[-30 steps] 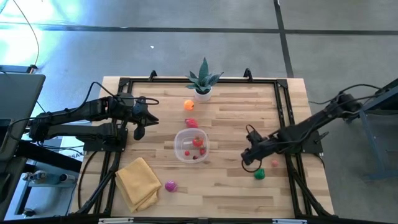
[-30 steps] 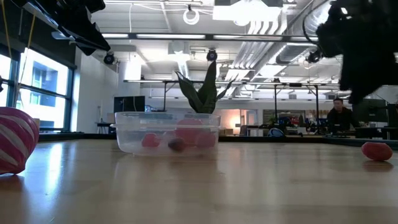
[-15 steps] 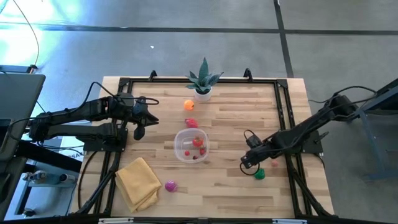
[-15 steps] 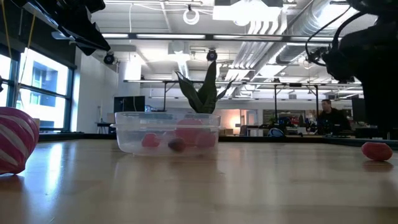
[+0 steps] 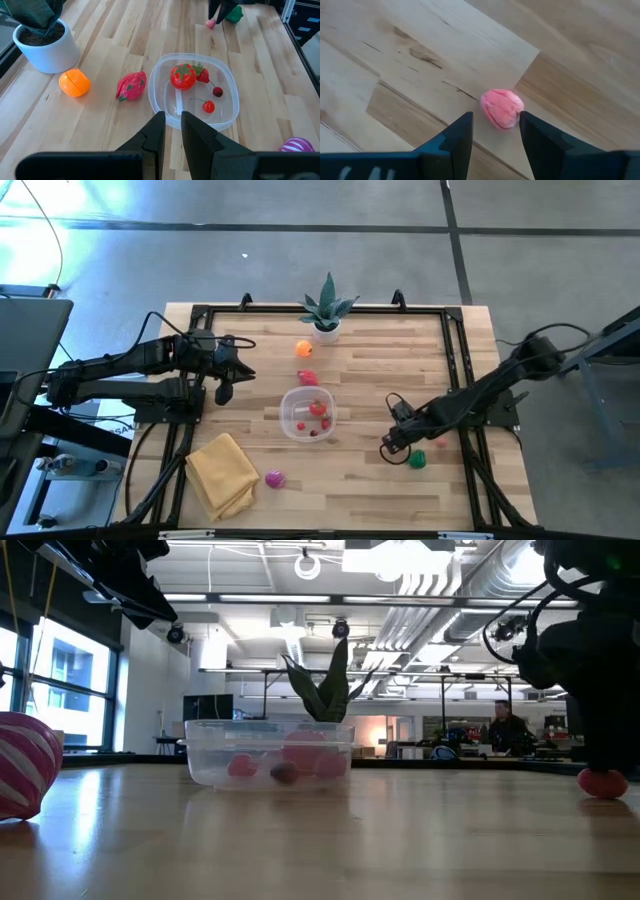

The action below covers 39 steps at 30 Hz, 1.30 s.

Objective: Pick and placing Produce into tupperware
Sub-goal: Put the pink peach into the transparent bin

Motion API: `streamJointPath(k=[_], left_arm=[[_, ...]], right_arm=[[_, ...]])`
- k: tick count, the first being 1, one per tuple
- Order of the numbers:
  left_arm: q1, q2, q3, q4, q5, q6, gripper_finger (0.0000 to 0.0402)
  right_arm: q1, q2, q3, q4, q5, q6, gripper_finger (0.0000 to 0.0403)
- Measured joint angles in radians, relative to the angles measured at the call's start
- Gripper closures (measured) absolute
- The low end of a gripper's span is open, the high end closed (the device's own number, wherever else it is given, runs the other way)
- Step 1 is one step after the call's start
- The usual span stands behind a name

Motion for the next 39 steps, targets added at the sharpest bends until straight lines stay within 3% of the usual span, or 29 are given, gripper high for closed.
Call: streamJointPath(k=[9,39], left_arm=[[0.0,0.0,0.0,0.0,0.0,0.0,0.0348],[0.0,0.0,0.0,0.0,0.0,0.0,0.0348]], right_arm=[[-0.008,0.082,0.005,0.01,-0.011,-0.048,0.0248],[-0.014,0.082,0.002,0.014,0.093,-0.126,0.0249]])
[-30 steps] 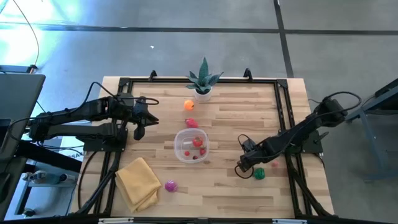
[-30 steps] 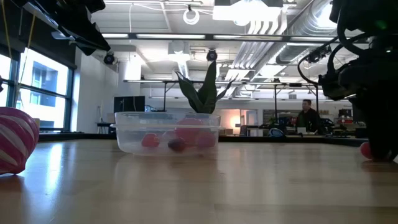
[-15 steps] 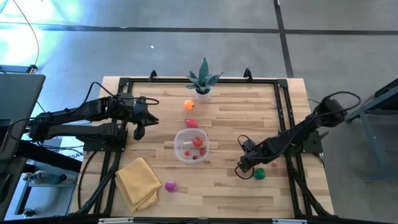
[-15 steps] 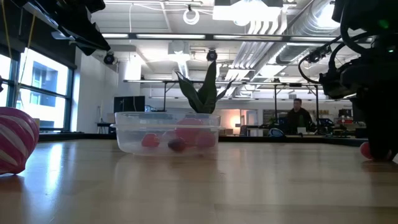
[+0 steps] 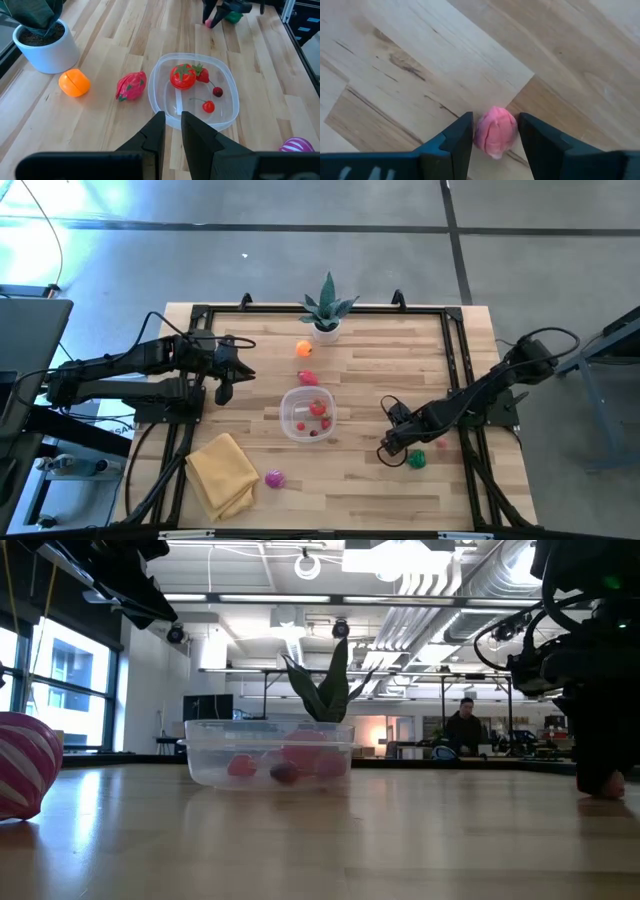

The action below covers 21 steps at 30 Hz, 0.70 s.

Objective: Pick and placing Produce into tupperware
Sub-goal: Put the pink peach into the transparent bin

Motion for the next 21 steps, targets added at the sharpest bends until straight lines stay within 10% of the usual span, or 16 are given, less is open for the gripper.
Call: streamJointPath(k=[21], left_arm=[[0.0,0.0,0.0,0.0,0.0,0.0,0.0348]], right_arm=[[-0.002,-0.001,0.0,-0.006,-0.055,0.054,0.025]])
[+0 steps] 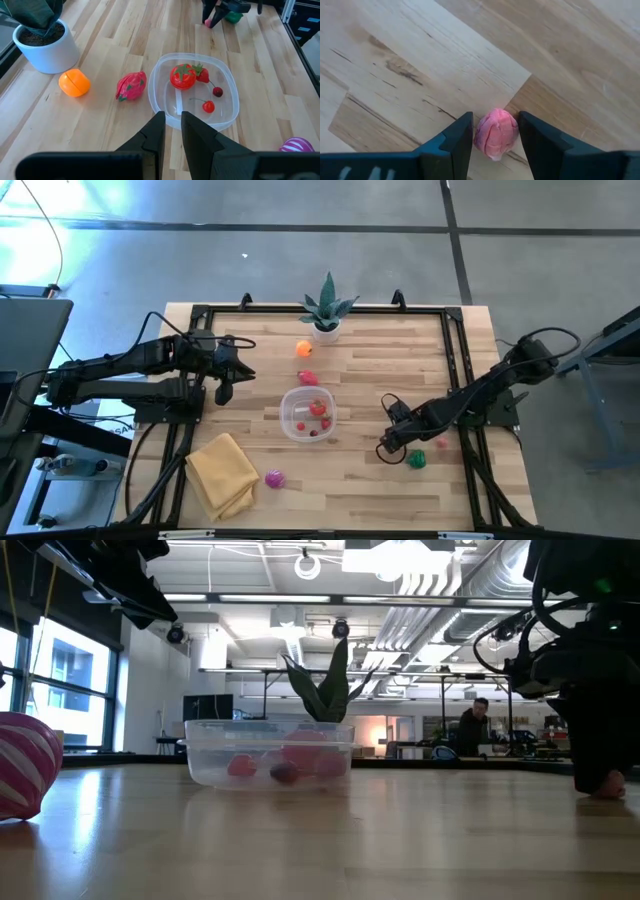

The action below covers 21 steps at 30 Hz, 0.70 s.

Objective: Pick and placing Produce into tupperware
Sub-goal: Put the pink peach into the transparent bin

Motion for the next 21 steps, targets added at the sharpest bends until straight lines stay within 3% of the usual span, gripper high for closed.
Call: streamJointPath(k=[21], left_arm=[[0.0,0.0,0.0,0.0,0.0,0.0,0.0348]], right_arm=[[0.001,0.0,0.0,-0.006,-0.023,0.028,0.0285]])
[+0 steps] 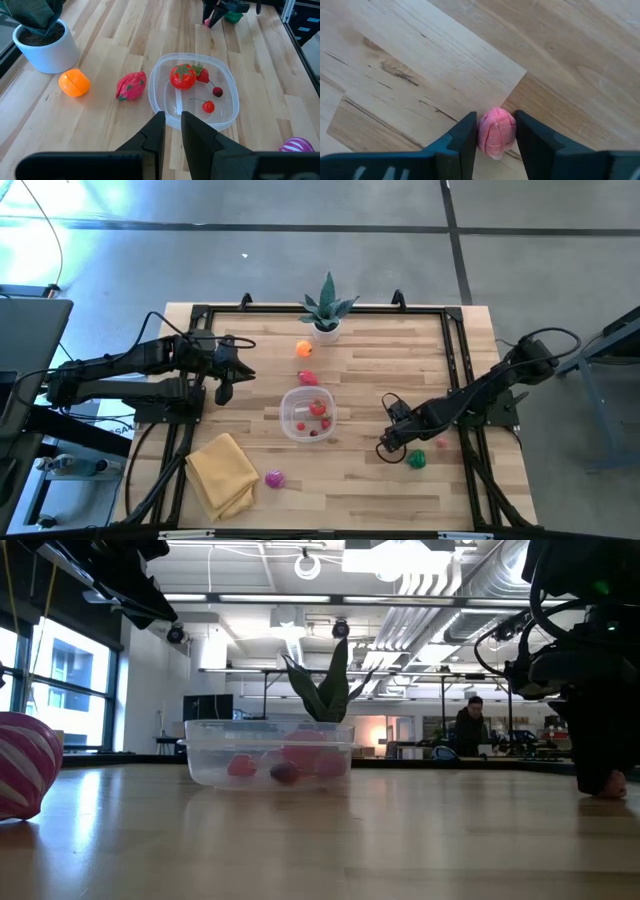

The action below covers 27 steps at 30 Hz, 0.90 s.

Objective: Pick and placing Produce into tupperware
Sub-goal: Put the pink peach into the transparent bin

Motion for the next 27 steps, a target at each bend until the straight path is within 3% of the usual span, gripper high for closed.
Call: streamJointPath(k=[10,16,22,27], left_arm=[[0.0,0.0,0.0,0.0,0.0,0.0,0.0348],[0.0,0.0,0.0,0.0,0.0,0.0,0.0348],[0.0,0.0,0.0,0.0,0.0,0.0,0.0348],[0.0,0.0,0.0,0.0,0.0,0.0,0.0348]], right_arm=[[0.004,0.006,0.053,-0.024,0.001,-0.061,0.0286],[0.002,0.004,0.201,-0.073,0.127,-0.205,0.0286],[-0.032,0.003,0.39,-0.06,0.284,-0.487,0.0286],[-0.122,0.036,0.515,-0.003,0.296,-0.736,0.0286]])
